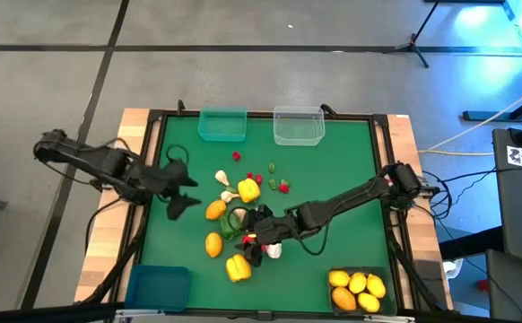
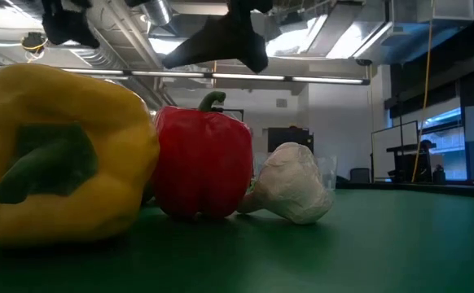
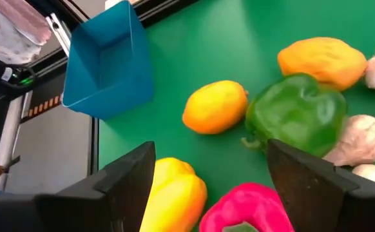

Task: Sort produce into baskets
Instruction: Put the lemon into the black bin

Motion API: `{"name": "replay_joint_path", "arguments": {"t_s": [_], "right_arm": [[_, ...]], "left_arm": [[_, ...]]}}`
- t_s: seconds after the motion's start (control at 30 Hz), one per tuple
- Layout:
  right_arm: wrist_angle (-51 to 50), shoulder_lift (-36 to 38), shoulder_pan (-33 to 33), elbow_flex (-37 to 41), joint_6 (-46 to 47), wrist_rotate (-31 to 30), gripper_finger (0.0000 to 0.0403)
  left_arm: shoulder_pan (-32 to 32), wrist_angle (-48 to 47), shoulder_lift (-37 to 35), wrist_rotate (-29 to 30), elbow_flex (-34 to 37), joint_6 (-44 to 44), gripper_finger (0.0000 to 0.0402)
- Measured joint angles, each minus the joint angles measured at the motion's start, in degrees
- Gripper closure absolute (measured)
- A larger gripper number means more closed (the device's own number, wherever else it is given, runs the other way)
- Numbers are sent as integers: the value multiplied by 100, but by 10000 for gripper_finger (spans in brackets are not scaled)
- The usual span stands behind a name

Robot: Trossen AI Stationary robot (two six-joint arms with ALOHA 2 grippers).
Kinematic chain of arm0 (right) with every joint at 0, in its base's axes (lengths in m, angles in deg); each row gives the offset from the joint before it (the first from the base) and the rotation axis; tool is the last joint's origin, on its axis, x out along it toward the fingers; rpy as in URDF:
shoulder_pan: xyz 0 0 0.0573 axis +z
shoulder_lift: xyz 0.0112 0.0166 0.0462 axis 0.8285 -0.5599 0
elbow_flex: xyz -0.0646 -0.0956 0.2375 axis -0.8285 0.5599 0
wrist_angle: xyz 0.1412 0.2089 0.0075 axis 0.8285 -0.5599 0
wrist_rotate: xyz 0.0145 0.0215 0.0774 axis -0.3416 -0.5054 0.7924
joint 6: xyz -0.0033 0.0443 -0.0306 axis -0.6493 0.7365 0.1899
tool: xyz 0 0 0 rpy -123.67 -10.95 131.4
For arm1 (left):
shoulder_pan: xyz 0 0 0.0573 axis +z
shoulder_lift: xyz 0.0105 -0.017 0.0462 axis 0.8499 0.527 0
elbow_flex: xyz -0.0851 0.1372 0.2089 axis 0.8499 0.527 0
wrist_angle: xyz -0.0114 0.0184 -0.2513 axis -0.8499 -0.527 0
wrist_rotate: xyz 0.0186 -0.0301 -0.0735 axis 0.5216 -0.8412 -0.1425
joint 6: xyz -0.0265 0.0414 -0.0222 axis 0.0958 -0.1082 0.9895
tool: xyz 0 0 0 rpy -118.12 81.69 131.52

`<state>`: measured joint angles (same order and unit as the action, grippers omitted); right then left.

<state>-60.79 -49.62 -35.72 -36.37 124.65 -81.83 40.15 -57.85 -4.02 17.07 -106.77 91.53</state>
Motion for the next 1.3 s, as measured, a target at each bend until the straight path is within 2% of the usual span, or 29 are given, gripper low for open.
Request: {"name": "replay_joint_path", "arguments": {"t_s": [0.13,0.27,0.4,0.47,0.6,0.7,0.8,0.97,1.3], "right_arm": [[-119,67,0,0,-23,-200,114],[-233,38,0,-69,-378,-213,114],[-263,-189,-44,-654,-1149,-272,114],[-542,-352,-99,-1050,-1216,-294,114],[-1281,-443,-140,-1638,-1217,-382,114],[-1934,-429,-115,-1970,-1338,-582,114],[-2571,-426,-106,-2355,-1363,-581,114],[-3681,-410,-111,-3014,-1366,-217,114],[-4970,-408,61,-4135,-1388,-97,114]], "left_arm": [[-271,-349,563,41,0,212,93],[-864,-334,967,34,2,146,93],[-1421,-337,1115,15,2,399,93],[-1619,-347,1115,36,2,704,93],[-1885,-313,1169,538,0,1181,93],[-1974,-236,1426,837,0,1209,93],[-2164,150,1805,923,0,401,93],[-2447,807,2470,872,-2,-1397,93],[-2119,1103,3235,-29,-2,-3608,93]]}}
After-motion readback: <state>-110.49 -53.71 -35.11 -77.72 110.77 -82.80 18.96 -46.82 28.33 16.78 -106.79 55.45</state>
